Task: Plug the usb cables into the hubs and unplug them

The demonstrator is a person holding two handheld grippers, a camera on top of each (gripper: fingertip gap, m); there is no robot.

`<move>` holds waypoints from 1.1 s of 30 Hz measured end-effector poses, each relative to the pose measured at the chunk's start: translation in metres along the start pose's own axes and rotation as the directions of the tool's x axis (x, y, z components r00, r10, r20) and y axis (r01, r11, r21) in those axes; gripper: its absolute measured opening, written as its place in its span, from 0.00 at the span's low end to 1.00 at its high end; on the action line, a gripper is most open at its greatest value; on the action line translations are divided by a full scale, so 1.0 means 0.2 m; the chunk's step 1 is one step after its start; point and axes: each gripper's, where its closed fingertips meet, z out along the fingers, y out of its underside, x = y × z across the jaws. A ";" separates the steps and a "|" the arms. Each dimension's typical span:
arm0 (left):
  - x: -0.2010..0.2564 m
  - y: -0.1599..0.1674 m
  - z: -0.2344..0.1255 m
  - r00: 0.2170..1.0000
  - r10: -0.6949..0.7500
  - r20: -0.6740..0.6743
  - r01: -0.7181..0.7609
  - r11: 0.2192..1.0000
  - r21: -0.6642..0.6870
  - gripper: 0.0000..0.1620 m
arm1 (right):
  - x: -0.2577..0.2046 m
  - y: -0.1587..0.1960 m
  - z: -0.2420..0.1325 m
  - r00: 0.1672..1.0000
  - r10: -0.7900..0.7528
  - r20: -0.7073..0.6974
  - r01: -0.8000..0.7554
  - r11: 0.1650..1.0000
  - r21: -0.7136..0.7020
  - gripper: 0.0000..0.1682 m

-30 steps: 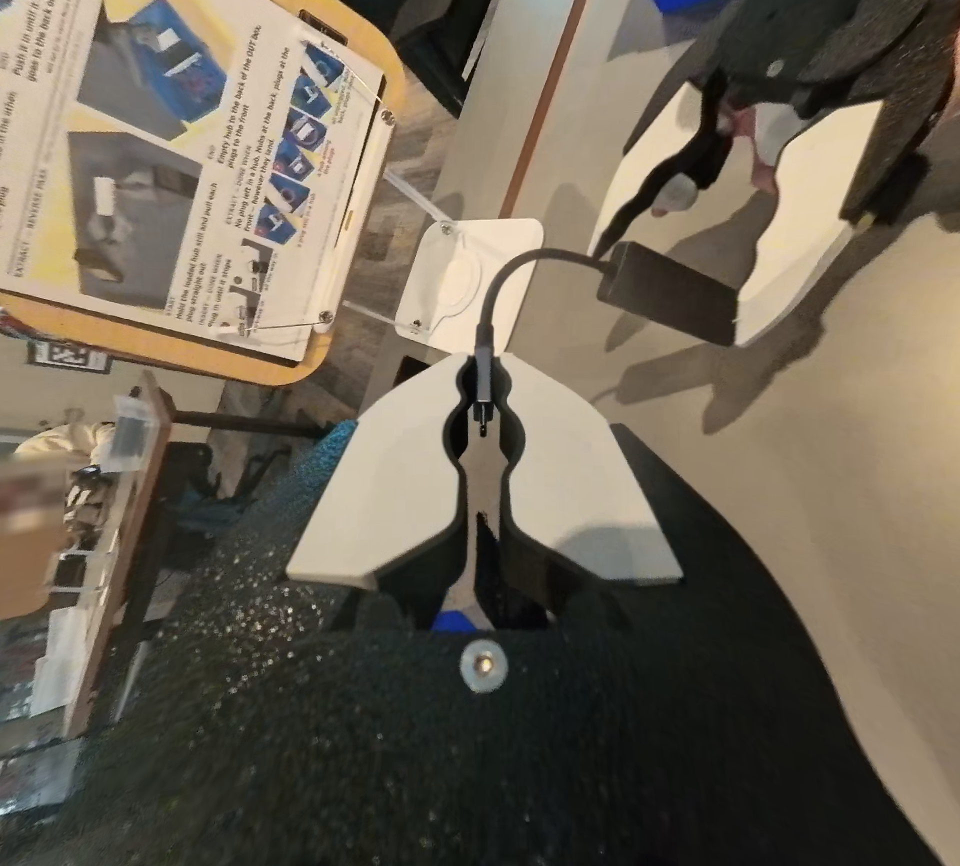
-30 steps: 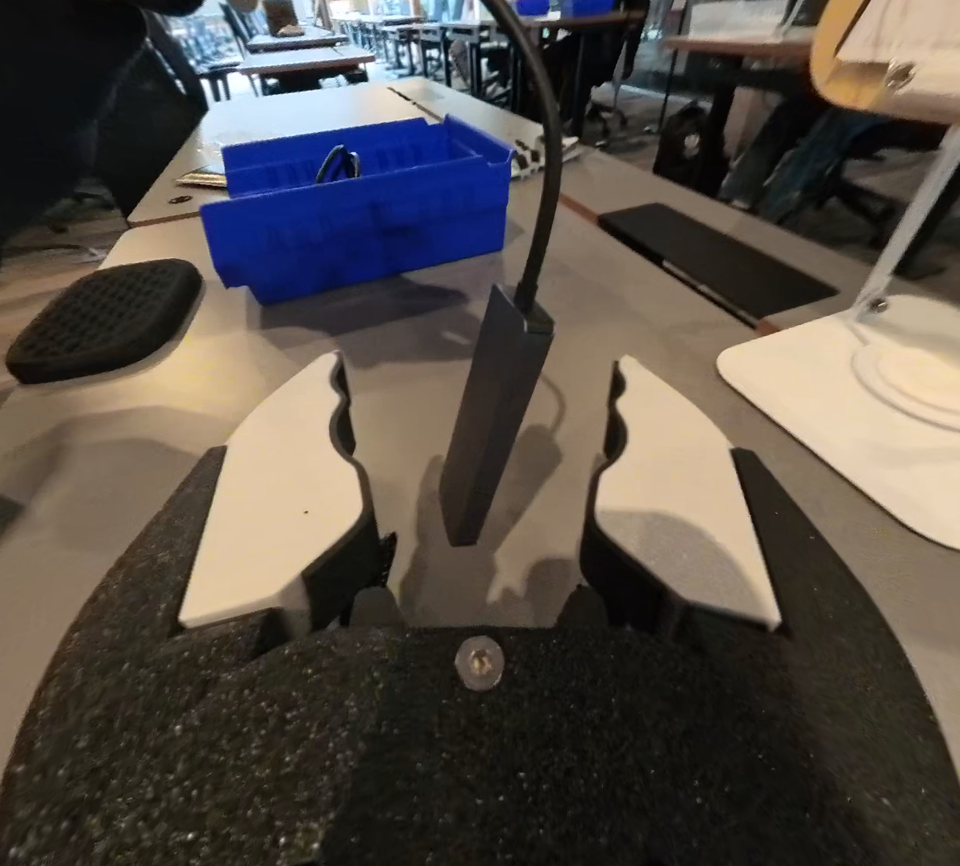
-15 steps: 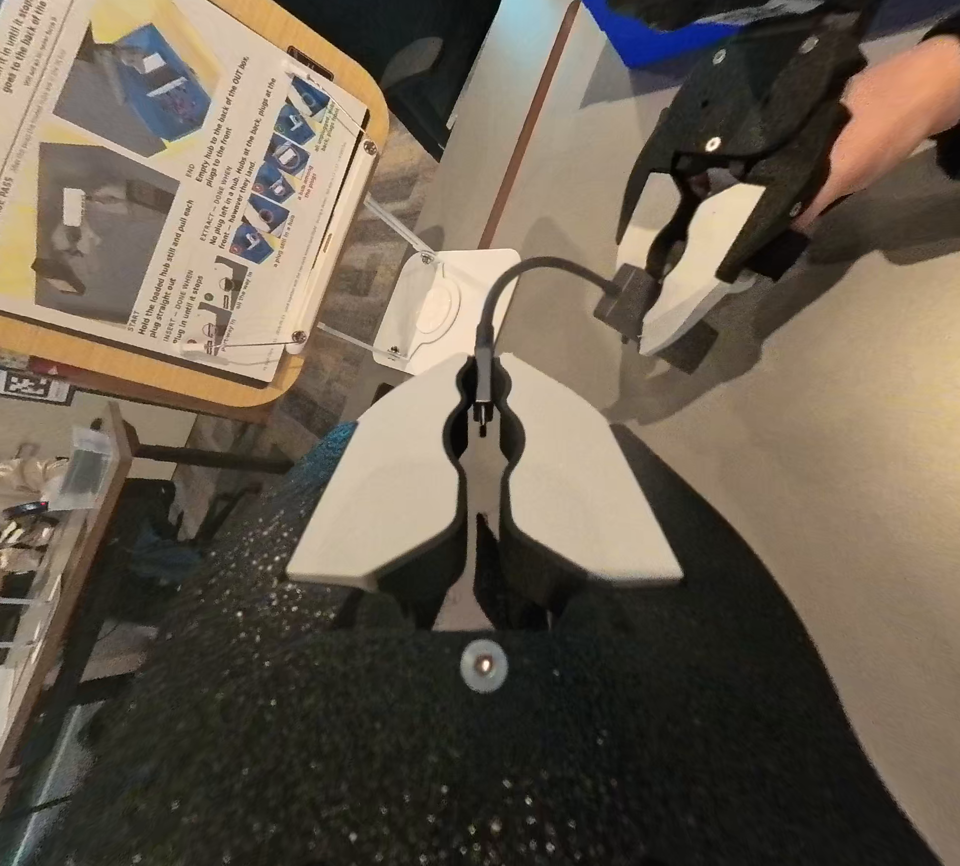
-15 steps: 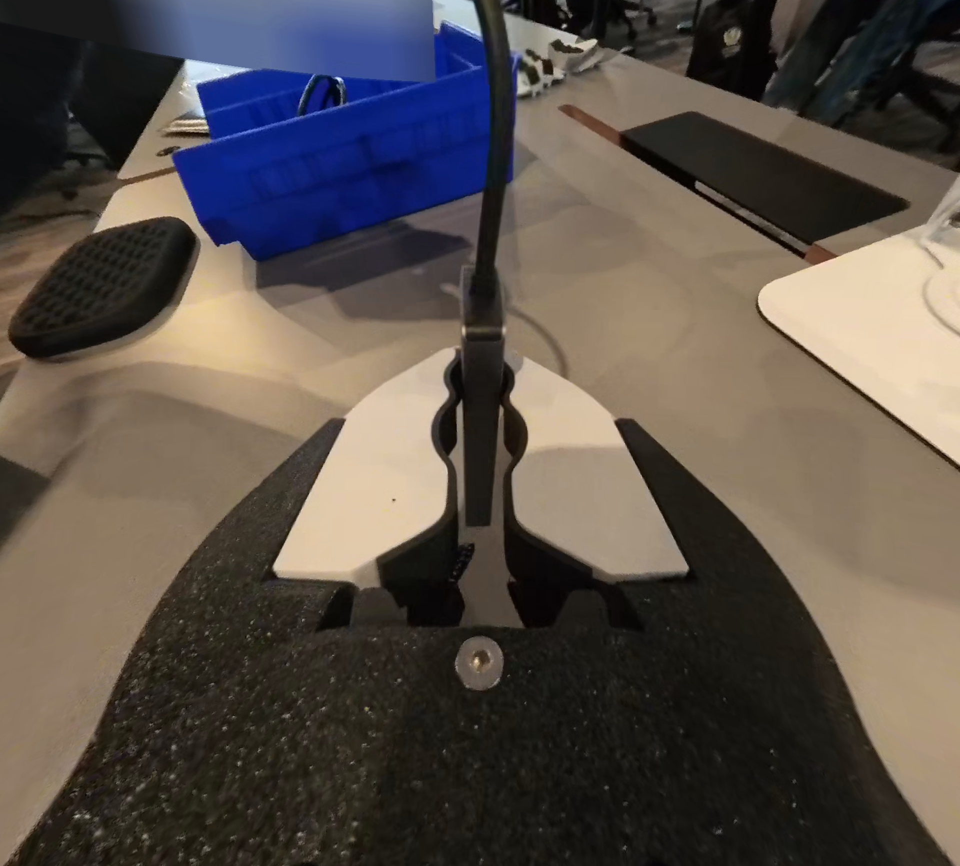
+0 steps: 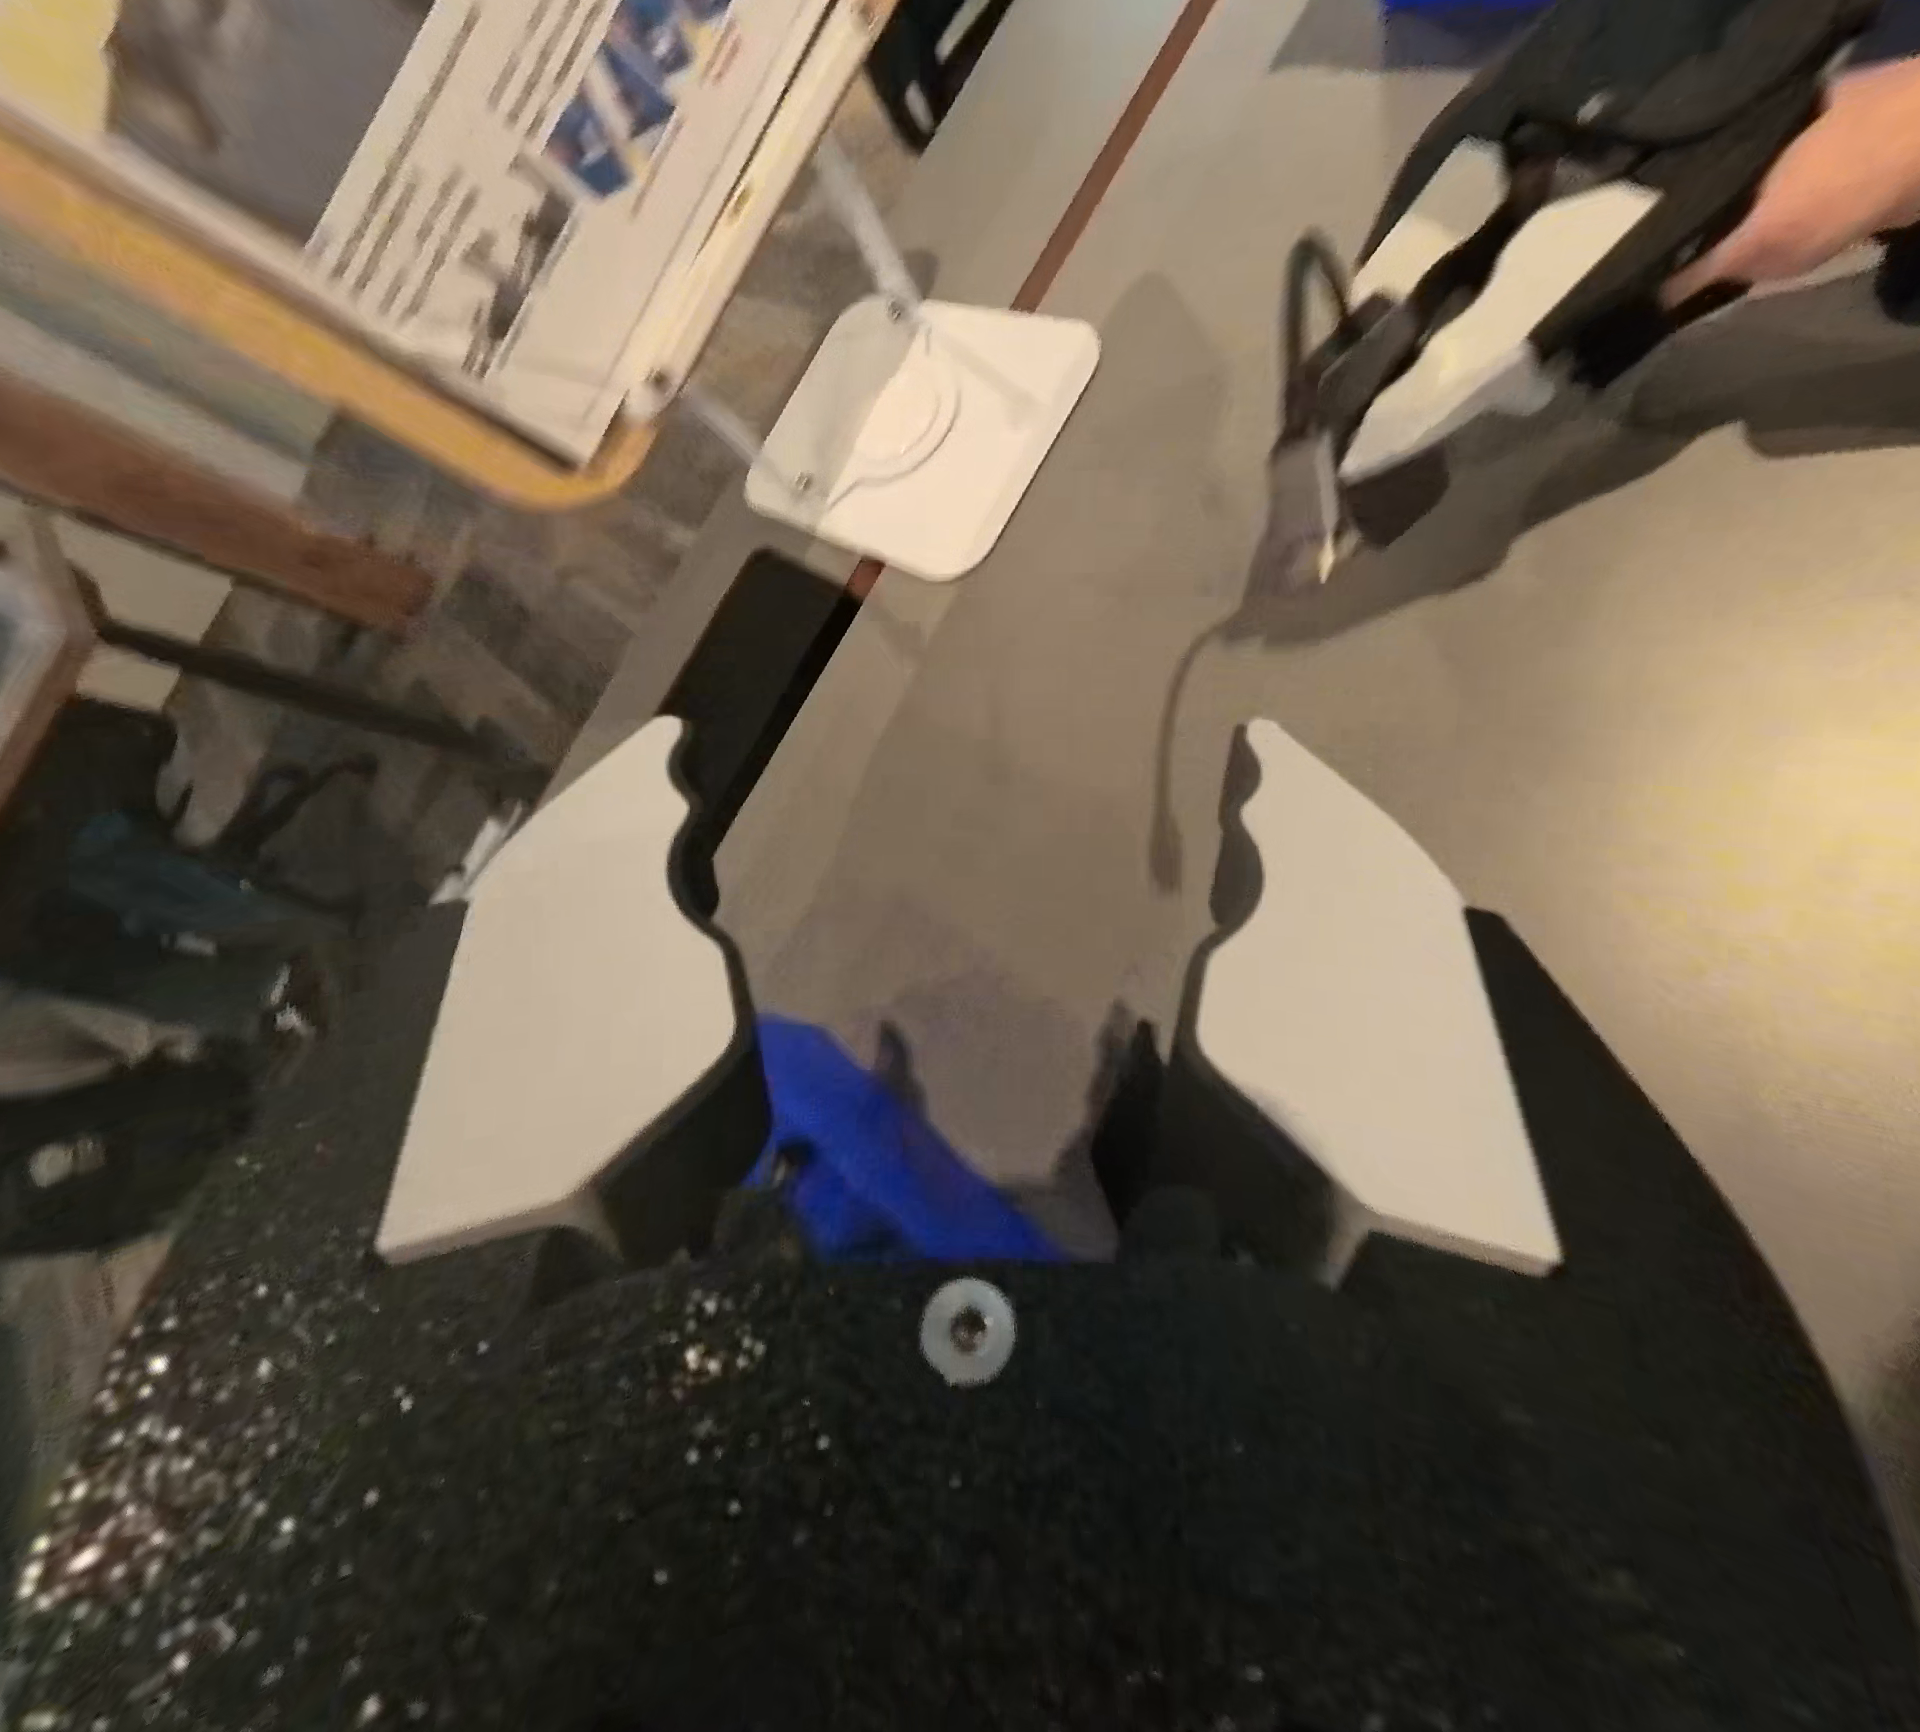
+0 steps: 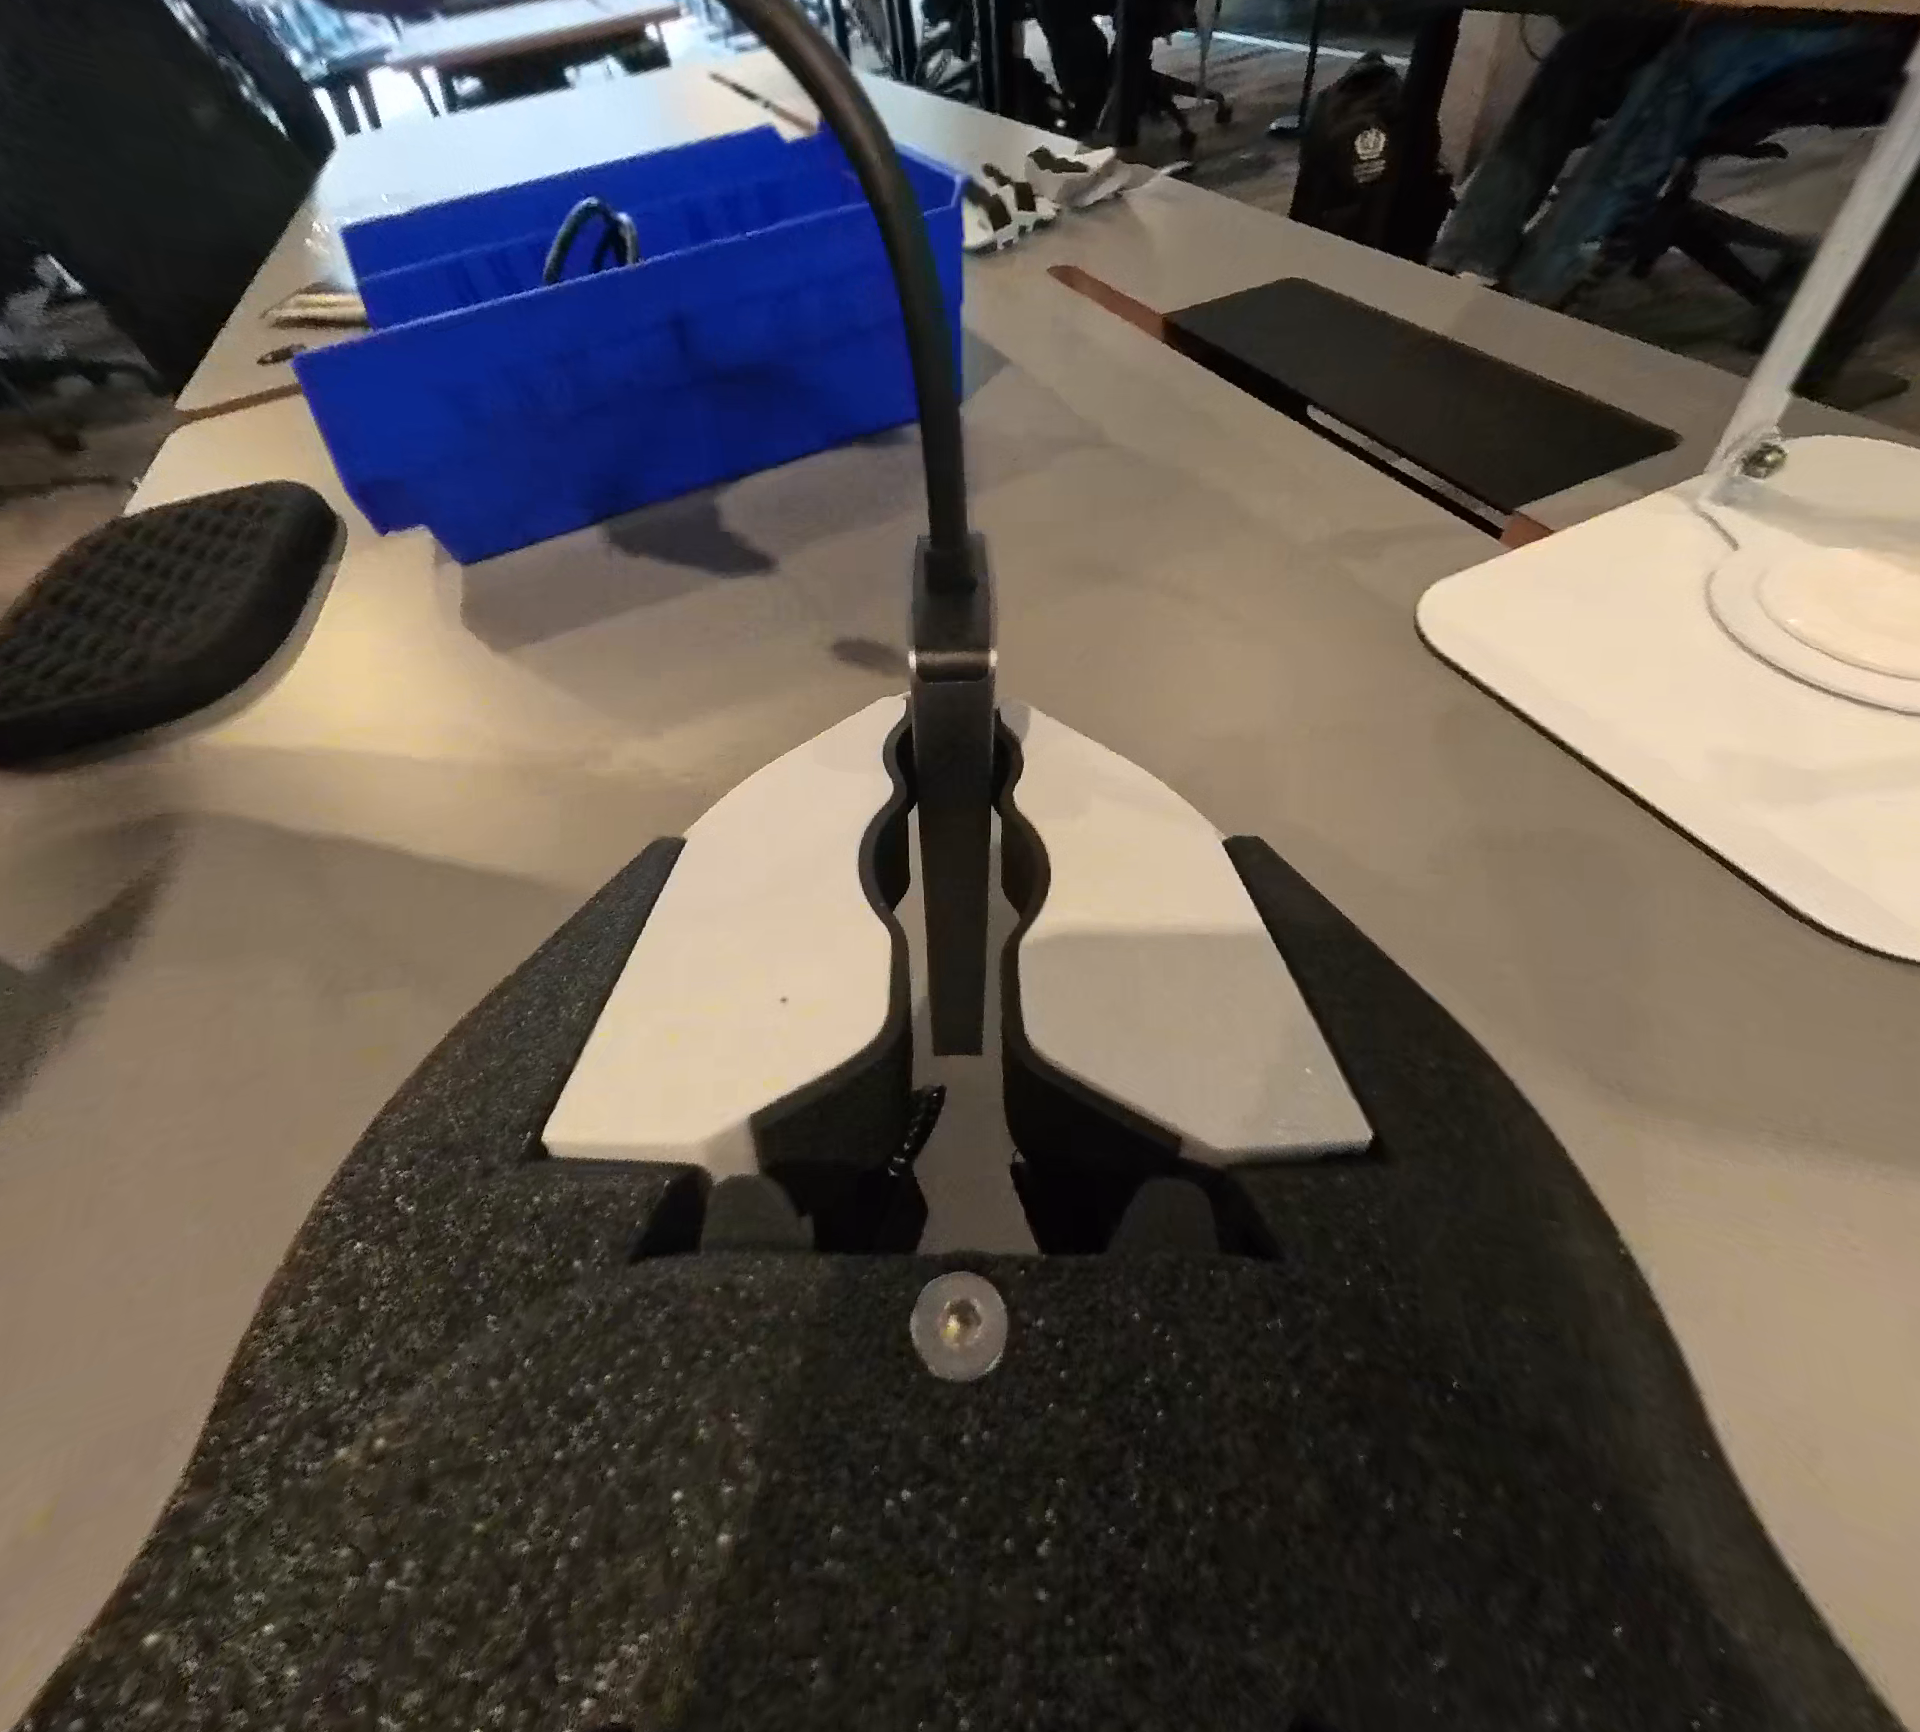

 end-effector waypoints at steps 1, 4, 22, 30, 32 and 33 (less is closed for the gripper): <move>-0.05 0.08 -0.06 0.999 -0.029 0.013 0.029 0.999 -0.036 0.60 | 0.01 0.00 -0.01 1.000 0.016 -0.002 -0.015 1.000 0.008 0.07; -0.18 0.39 -0.21 0.995 -0.090 0.046 0.098 0.974 -0.203 0.61 | 0.04 0.00 -0.02 0.999 0.045 -0.013 -0.045 0.999 0.025 0.07; -0.24 1.18 -0.14 0.893 0.450 0.008 -0.389 0.779 -0.492 0.31 | 0.07 0.03 -0.01 0.993 0.120 -0.001 -0.120 0.992 0.032 0.07; -0.27 1.18 -0.11 0.786 0.616 0.046 -0.511 0.691 -0.512 0.03 | 0.07 0.02 -0.03 0.991 0.131 0.000 -0.130 0.990 0.044 0.07; -0.32 1.15 -0.18 0.799 0.596 0.083 -0.474 0.708 -0.524 0.03 | 0.07 0.01 -0.03 0.991 0.132 0.001 -0.131 0.990 0.047 0.07; -0.36 1.13 -0.22 0.806 0.583 0.101 -0.454 0.718 -0.527 0.03 | 0.07 0.01 -0.03 0.991 0.133 0.001 -0.132 0.990 0.048 0.07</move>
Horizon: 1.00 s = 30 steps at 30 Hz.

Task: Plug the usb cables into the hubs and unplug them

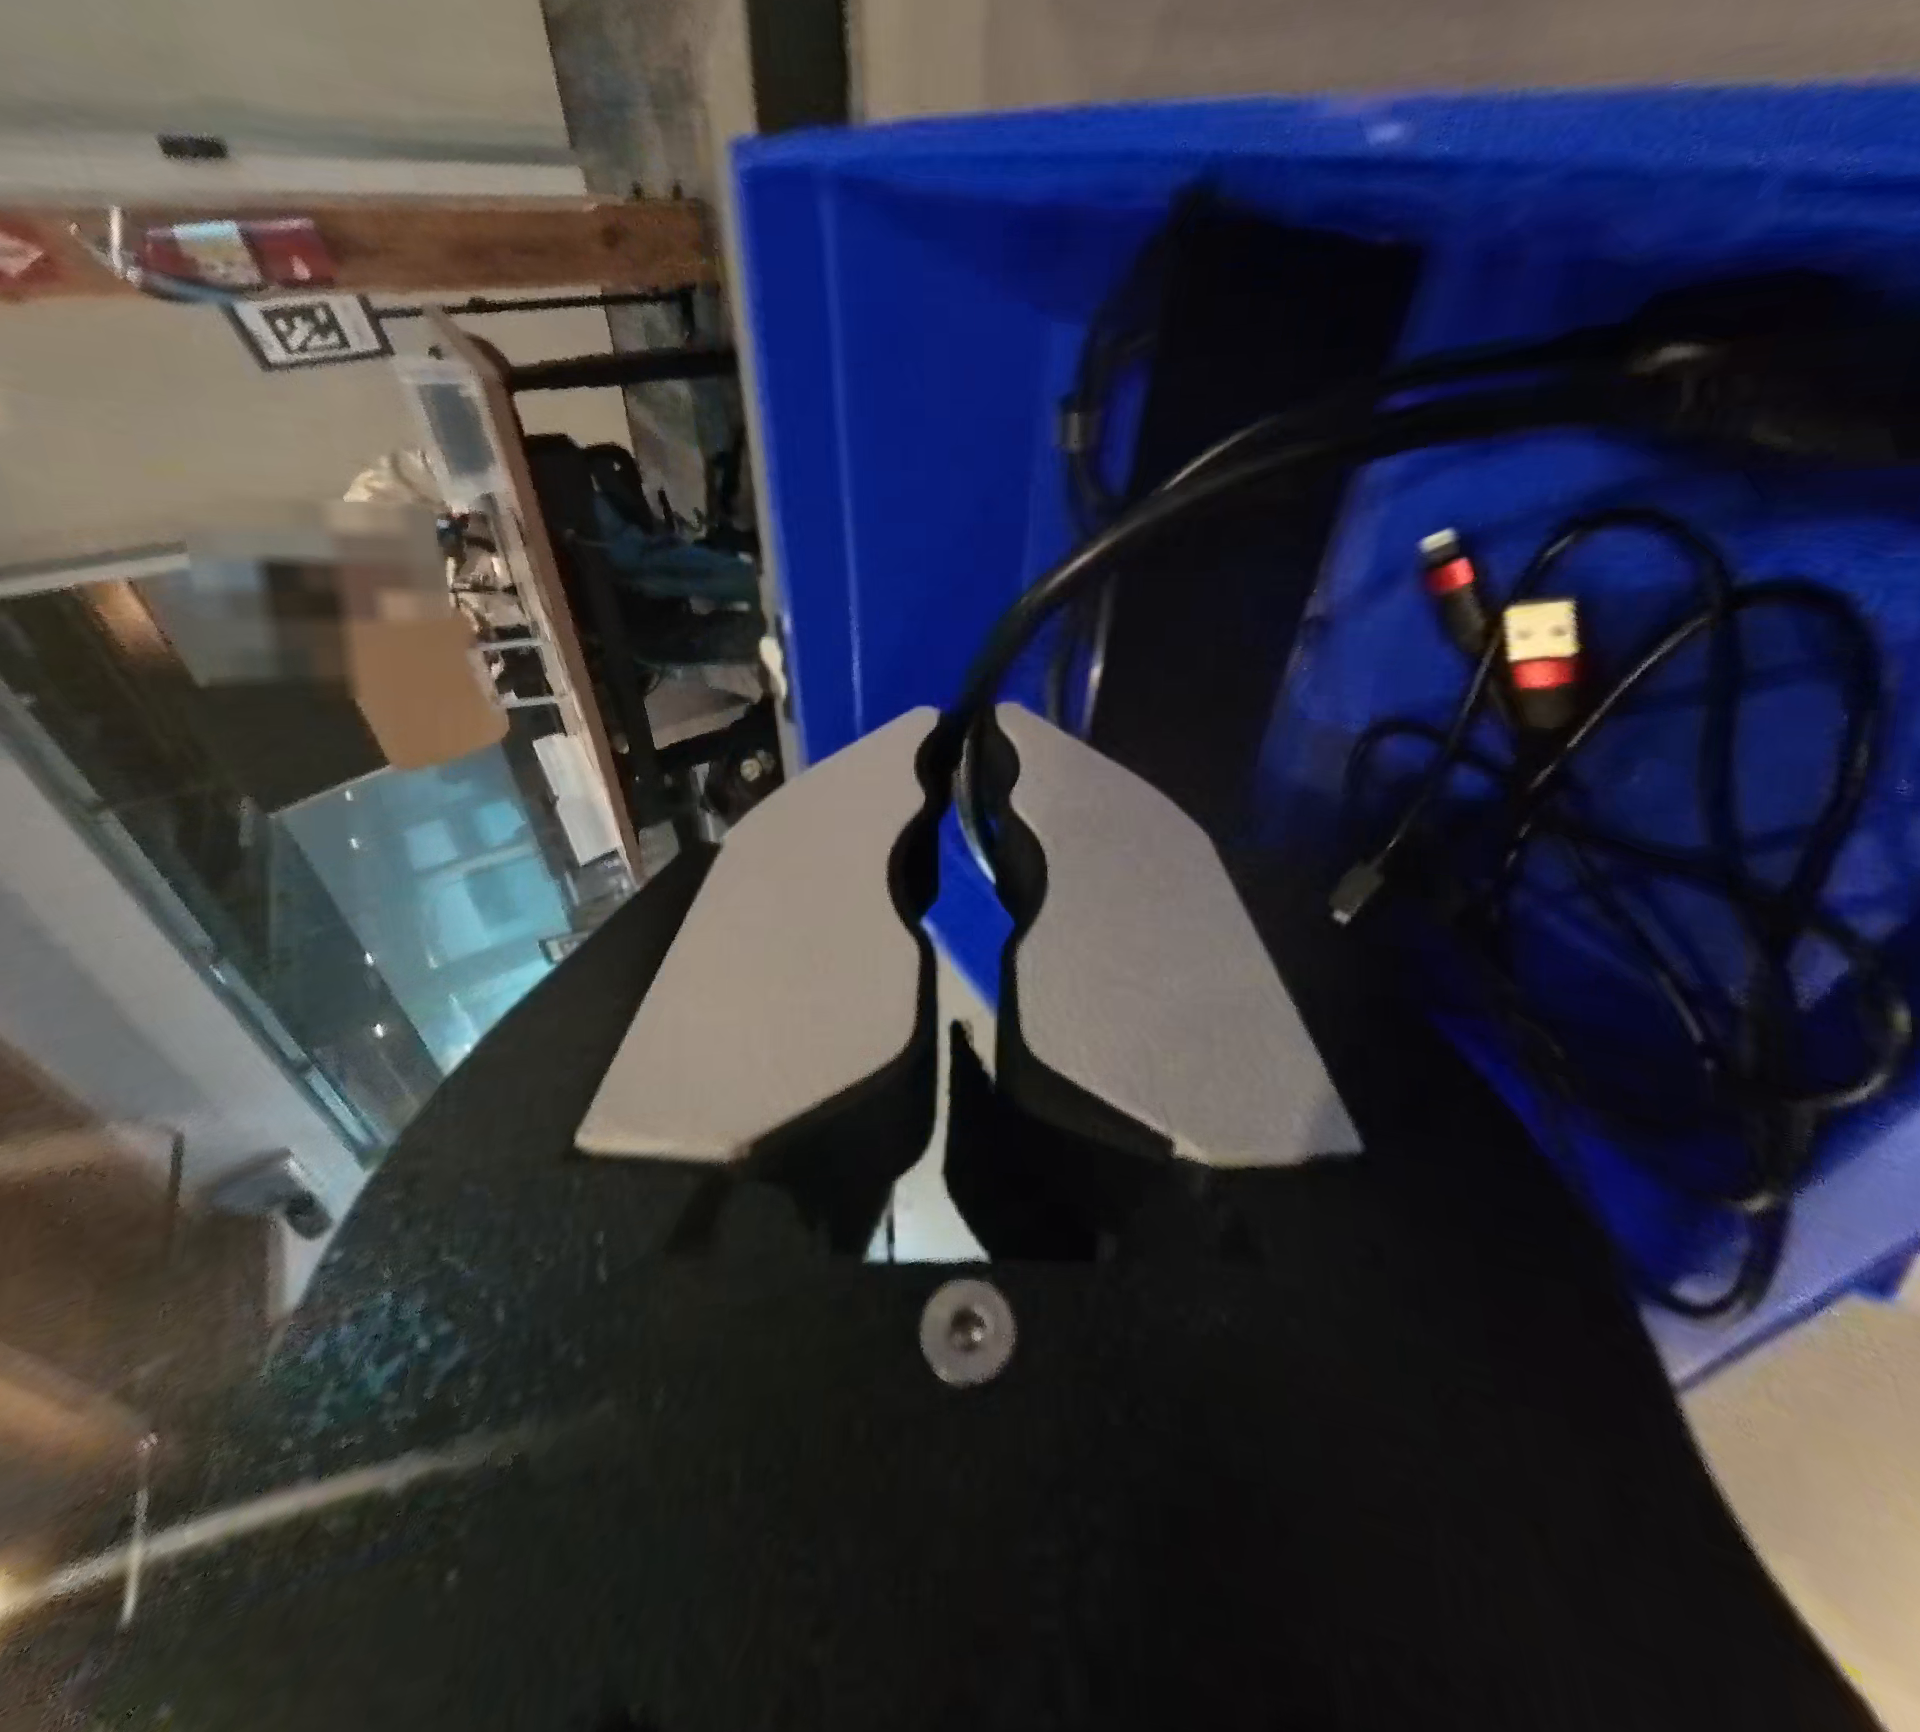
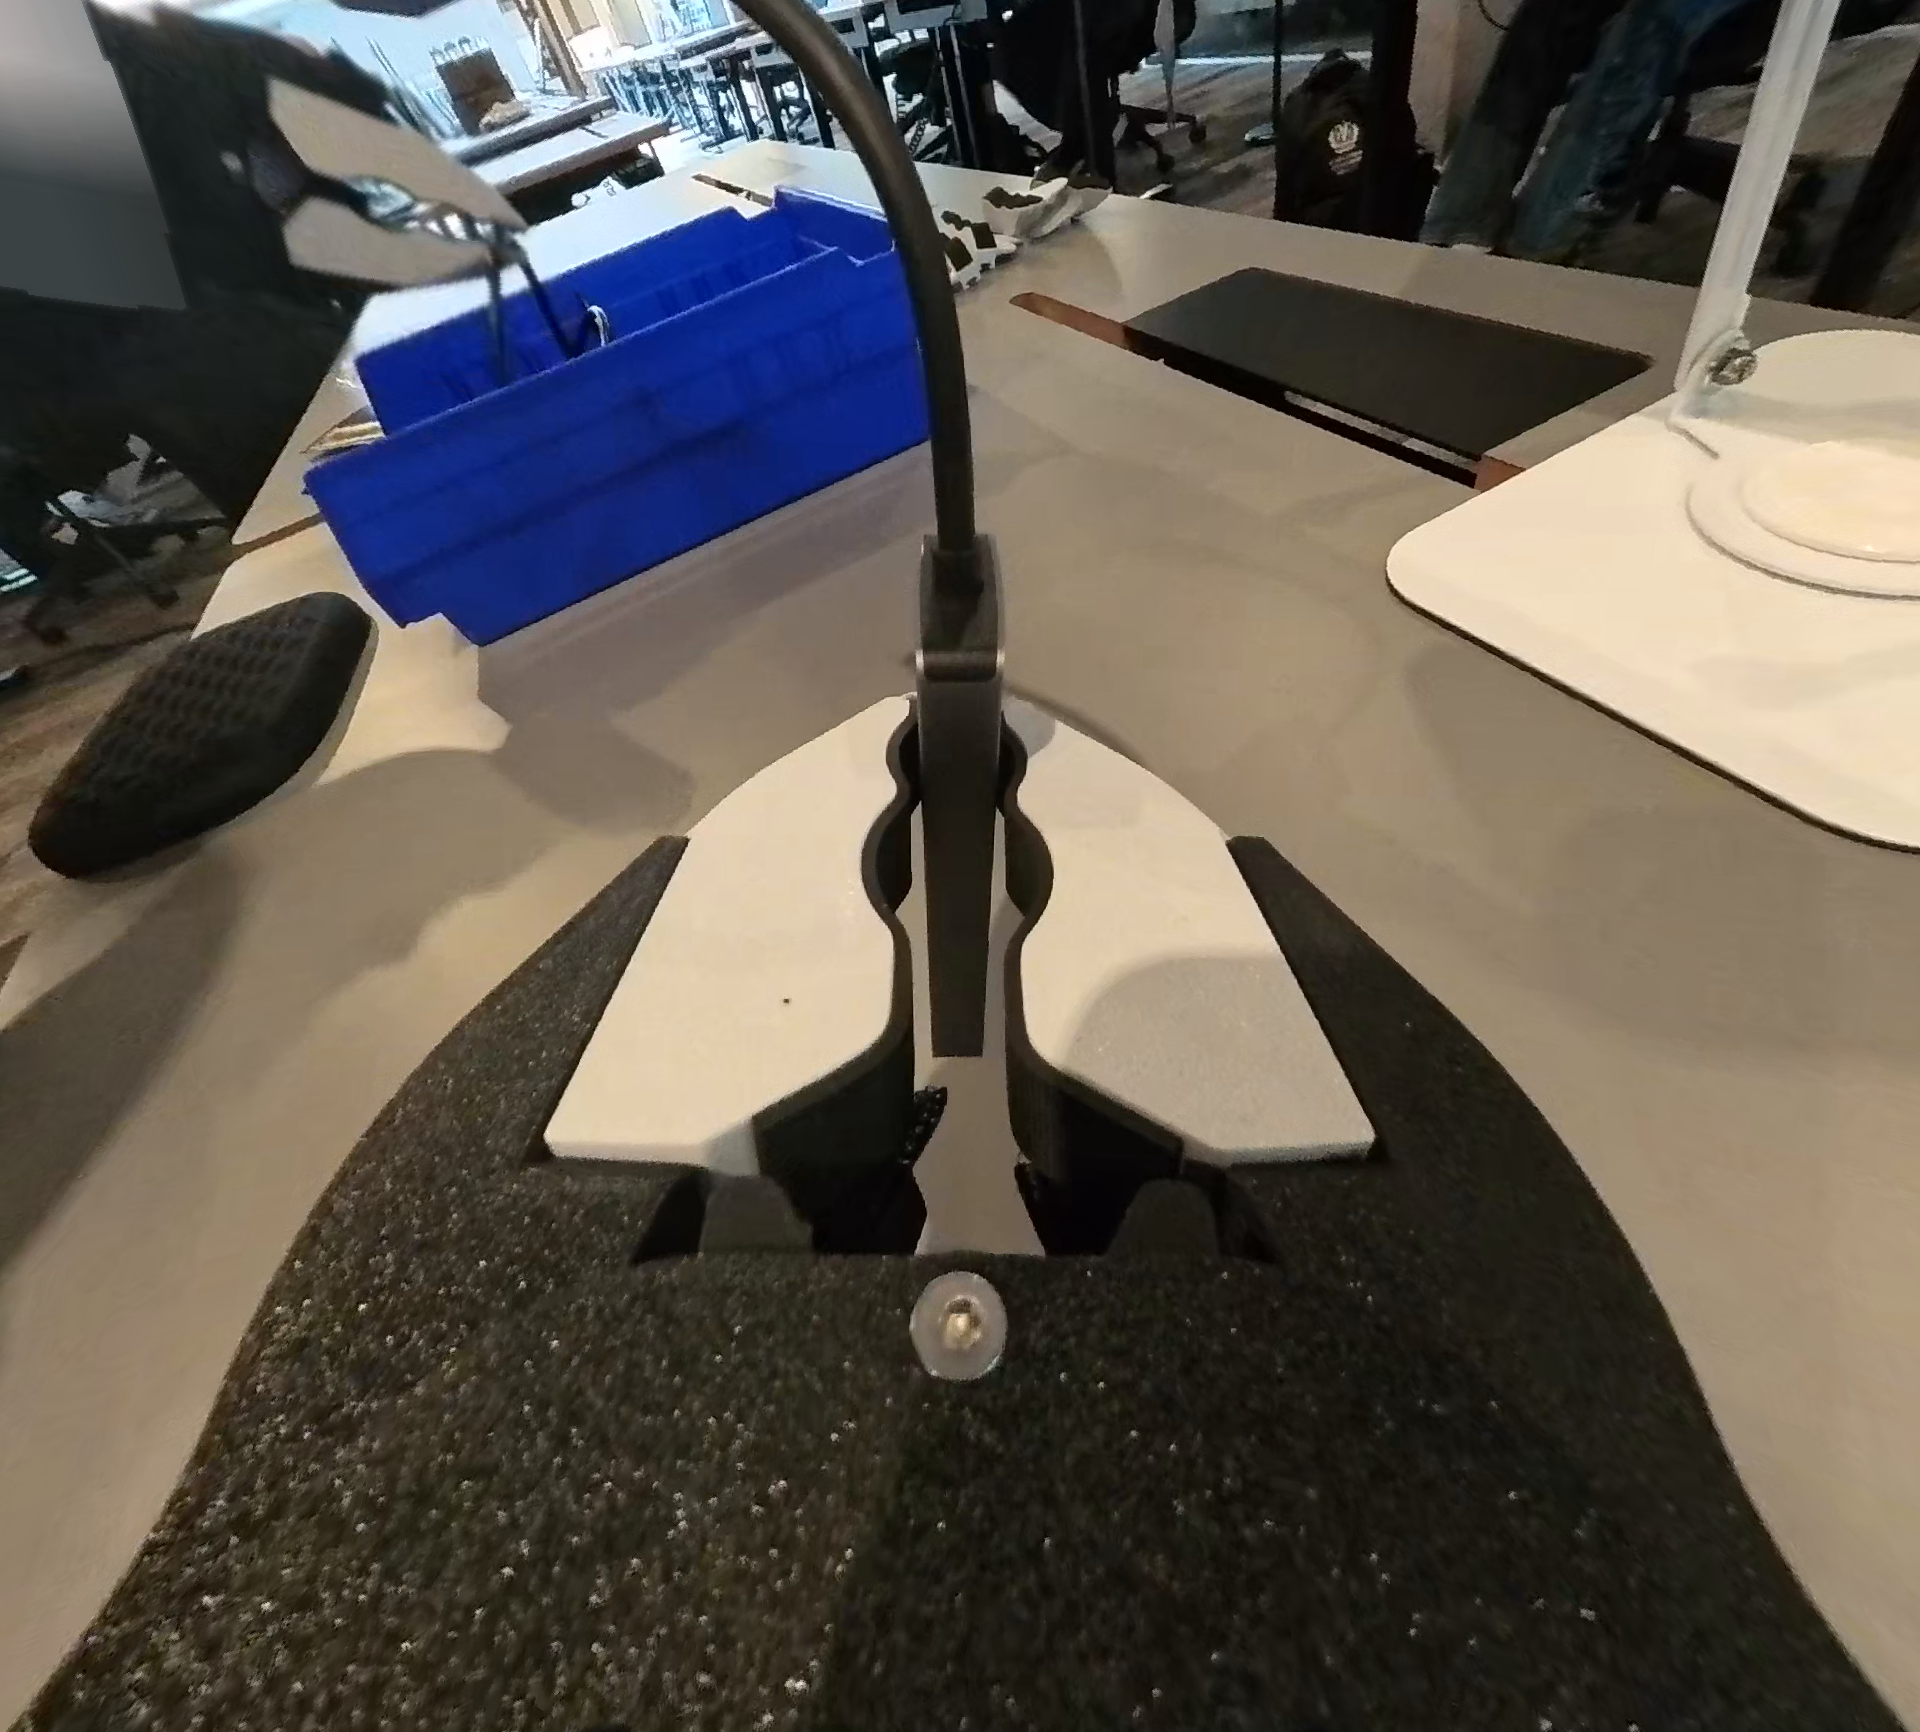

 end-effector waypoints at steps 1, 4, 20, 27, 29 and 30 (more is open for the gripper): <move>-0.05 0.03 -0.03 1.000 -0.021 0.013 0.021 1.000 -0.006 0.03 | 0.00 0.00 0.00 1.000 0.001 -0.001 -0.001 1.000 0.002 0.07; -0.21 0.09 -0.16 0.995 -0.075 0.060 0.077 0.997 -0.022 0.03 | 0.00 -0.01 0.00 1.000 0.004 0.001 -0.004 1.000 0.008 0.07; -0.42 -0.78 -0.37 0.904 -0.329 -0.272 0.375 0.917 0.138 0.03 | 0.10 -0.12 -0.12 0.998 0.048 -0.049 -0.041 0.990 0.138 0.07; -0.06 -1.14 -0.20 0.624 -0.465 -0.628 0.538 0.839 -0.087 0.03 | 0.17 -0.15 -0.21 0.993 0.068 -0.099 -0.049 0.982 0.185 0.07; 0.04 -1.17 -0.12 0.578 -0.476 -0.663 0.513 0.844 -0.159 0.03 | 0.19 -0.16 -0.23 0.991 0.069 -0.113 -0.046 0.980 0.194 0.07; 0.10 -1.18 -0.09 0.556 -0.481 -0.678 0.500 0.845 -0.189 0.03 | 0.20 -0.16 -0.23 0.990 0.070 -0.120 -0.045 0.979 0.197 0.07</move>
